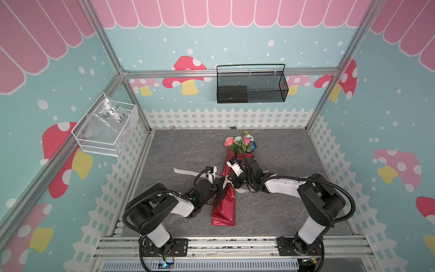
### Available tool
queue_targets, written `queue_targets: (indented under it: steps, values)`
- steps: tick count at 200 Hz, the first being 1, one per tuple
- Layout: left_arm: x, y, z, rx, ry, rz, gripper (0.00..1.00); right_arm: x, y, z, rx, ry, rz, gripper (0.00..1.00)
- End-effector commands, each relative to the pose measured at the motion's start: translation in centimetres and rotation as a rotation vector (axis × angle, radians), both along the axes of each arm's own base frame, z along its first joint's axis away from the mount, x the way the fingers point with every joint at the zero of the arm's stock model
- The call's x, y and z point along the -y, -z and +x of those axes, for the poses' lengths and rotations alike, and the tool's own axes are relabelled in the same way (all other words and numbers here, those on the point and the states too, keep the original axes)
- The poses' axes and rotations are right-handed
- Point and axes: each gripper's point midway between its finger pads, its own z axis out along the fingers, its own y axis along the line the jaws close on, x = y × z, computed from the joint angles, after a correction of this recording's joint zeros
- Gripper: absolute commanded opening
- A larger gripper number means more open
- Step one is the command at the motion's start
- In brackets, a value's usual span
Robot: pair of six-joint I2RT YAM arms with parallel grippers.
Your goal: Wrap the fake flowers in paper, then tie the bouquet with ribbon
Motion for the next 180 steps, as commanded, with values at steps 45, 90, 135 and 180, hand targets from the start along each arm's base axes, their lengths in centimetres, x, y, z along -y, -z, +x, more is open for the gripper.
queue_targets:
  steps: [45, 90, 135, 180]
  values:
    - [-0.9, -1.4, 1.3, 0.080, -0.097, -0.040, 0.00, 0.7, -2.2, -1.7, 0.026, -0.032, 0.002, 0.16]
    - [-0.8, -1.1, 1.1, 0.081, -0.095, -0.034, 0.00, 2.1, -2.9, -2.0, 0.008, 0.008, -0.029, 0.21]
    - [-0.7, -1.4, 0.7, 0.121, -0.099, -0.013, 0.00, 2.5, -3.7, -0.5, -0.063, 0.076, -0.161, 0.15]
    - [-0.2, -1.9, 0.6, 0.169, -0.117, -0.021, 0.00, 0.9, -3.3, 1.2, -0.115, 0.055, -0.319, 0.11]
